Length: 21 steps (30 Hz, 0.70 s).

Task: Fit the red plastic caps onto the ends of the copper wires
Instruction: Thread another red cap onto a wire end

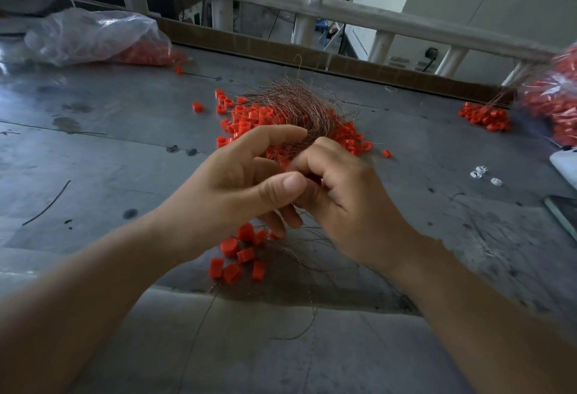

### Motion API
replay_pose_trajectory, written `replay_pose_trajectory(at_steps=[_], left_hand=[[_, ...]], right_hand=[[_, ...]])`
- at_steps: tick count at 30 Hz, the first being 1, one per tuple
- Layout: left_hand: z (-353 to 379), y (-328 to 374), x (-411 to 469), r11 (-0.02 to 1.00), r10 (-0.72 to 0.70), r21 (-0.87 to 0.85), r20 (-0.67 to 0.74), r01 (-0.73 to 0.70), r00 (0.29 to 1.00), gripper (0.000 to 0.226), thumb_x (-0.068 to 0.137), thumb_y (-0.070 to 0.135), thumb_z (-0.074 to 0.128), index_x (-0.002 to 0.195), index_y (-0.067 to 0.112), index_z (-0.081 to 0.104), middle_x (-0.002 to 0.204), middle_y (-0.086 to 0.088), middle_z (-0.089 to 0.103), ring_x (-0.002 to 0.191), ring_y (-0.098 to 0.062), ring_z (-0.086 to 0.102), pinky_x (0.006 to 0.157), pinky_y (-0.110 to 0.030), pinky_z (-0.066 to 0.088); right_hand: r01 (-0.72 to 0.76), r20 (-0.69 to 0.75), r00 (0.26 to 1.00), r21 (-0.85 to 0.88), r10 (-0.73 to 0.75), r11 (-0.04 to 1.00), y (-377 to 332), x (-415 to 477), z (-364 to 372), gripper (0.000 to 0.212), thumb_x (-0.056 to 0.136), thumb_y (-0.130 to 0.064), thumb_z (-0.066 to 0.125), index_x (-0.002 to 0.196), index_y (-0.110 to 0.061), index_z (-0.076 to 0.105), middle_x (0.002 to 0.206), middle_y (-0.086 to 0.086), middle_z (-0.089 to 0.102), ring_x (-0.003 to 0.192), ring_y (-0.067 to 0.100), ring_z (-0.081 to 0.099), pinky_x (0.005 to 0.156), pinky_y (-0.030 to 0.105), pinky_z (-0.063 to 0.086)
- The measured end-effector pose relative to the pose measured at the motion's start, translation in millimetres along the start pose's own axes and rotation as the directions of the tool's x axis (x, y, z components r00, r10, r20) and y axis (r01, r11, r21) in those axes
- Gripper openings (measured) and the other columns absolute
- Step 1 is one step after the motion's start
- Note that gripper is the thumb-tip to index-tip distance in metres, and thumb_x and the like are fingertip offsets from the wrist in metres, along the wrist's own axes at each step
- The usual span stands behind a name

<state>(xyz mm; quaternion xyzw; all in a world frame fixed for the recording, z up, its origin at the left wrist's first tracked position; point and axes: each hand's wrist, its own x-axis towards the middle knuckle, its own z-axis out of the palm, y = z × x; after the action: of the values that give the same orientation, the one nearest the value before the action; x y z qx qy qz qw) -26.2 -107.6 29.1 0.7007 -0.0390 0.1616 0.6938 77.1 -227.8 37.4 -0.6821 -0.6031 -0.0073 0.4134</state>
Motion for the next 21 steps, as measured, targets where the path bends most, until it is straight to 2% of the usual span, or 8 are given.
replay_pose_trajectory(at_steps=[2, 5, 10, 14, 17, 19, 21], left_hand=[[1.4, -0.4, -0.9, 0.999, 0.018, 0.029, -0.003, -0.018, 1.0, 0.059, 0.069, 0.048, 0.067, 0.121, 0.027, 0.047, 0.079, -0.005, 0.067, 0.063, -0.018, 0.066, 0.053, -0.024, 0.052], [3.1, 0.3, -2.6, 0.999, 0.039, 0.026, 0.0, -0.039, 0.999, 0.063, 0.071, 0.046, 0.066, 0.126, 0.025, 0.044, 0.074, -0.014, 0.063, 0.06, -0.018, 0.063, 0.052, -0.026, 0.051], [5.2, 1.0, -5.4, 0.997, 0.071, -0.037, -0.007, -0.071, 0.997, 0.067, 0.073, 0.041, 0.069, 0.13, 0.024, 0.039, 0.072, -0.022, 0.061, 0.057, -0.021, 0.062, 0.051, -0.026, 0.051], [4.0, 1.8, -3.9, 0.993, -0.032, -0.118, -0.05, 0.026, 0.998, 0.054, 0.071, 0.031, 0.066, 0.122, 0.027, 0.05, 0.073, -0.015, 0.066, 0.059, -0.024, 0.063, 0.051, -0.028, 0.052], [-0.9, 3.8, -2.8, 0.982, -0.077, -0.176, -0.021, 0.072, 0.997, 0.048, 0.067, 0.038, 0.076, 0.111, 0.024, 0.062, 0.069, -0.006, 0.066, 0.057, -0.021, 0.064, 0.051, -0.027, 0.053], [-4.1, 5.9, -1.8, 0.976, -0.094, -0.2, -0.027, 0.087, 0.995, 0.053, 0.058, 0.04, 0.081, 0.105, 0.02, 0.066, 0.069, -0.006, 0.066, 0.057, -0.019, 0.064, 0.05, -0.025, 0.053], [-6.8, 6.8, 0.3, 0.968, -0.087, -0.241, -0.057, 0.07, 0.995, 0.048, 0.057, 0.031, 0.08, 0.101, 0.016, 0.068, 0.068, -0.008, 0.066, 0.056, -0.017, 0.064, 0.049, -0.023, 0.052]], right_hand=[[0.008, 0.008, 1.0, -0.038, -0.008, 0.999, 0.6, -0.9, 2.0, 0.027, 0.089, -0.029, 0.05, 0.078, -0.006, 0.058, 0.076, -0.014, 0.041, 0.069, 0.001, 0.044, 0.062, 0.015, 0.039], [0.043, -0.012, 0.999, -0.078, -0.044, 0.996, -3.1, -2.3, 3.1, 0.022, 0.086, -0.021, 0.051, 0.078, -0.001, 0.058, 0.076, -0.008, 0.043, 0.066, 0.008, 0.047, 0.059, 0.024, 0.044], [0.052, -0.035, 0.998, -0.065, -0.054, 0.997, -12.6, -4.3, 3.4, 0.019, 0.086, -0.017, 0.052, 0.077, -0.002, 0.058, 0.075, -0.007, 0.043, 0.064, 0.009, 0.047, 0.058, 0.023, 0.043], [-0.03, -0.038, 0.999, -0.026, 0.029, 0.999, -10.1, -2.5, 0.8, 0.018, 0.084, -0.025, 0.056, 0.076, -0.009, 0.06, 0.072, -0.013, 0.043, 0.064, -0.001, 0.045, 0.059, 0.011, 0.037], [-0.064, -0.043, 0.997, 0.078, 0.068, 0.995, -10.9, -1.9, -1.4, 0.012, 0.074, -0.033, 0.065, 0.072, -0.026, 0.056, 0.07, -0.015, 0.047, 0.065, -0.002, 0.048, 0.059, 0.008, 0.036], [-0.088, -0.023, 0.996, 0.124, 0.091, 0.988, -10.7, -2.2, -5.0, 0.02, 0.067, -0.039, 0.07, 0.079, -0.03, 0.058, 0.076, -0.011, 0.054, 0.071, -0.001, 0.053, 0.061, 0.009, 0.04], [-0.162, 0.031, 0.987, 0.202, 0.159, 0.966, -8.6, -1.0, -9.2, 0.029, 0.066, -0.046, 0.066, 0.089, -0.029, 0.06, 0.081, -0.01, 0.058, 0.075, 0.0, 0.057, 0.065, 0.01, 0.044]])
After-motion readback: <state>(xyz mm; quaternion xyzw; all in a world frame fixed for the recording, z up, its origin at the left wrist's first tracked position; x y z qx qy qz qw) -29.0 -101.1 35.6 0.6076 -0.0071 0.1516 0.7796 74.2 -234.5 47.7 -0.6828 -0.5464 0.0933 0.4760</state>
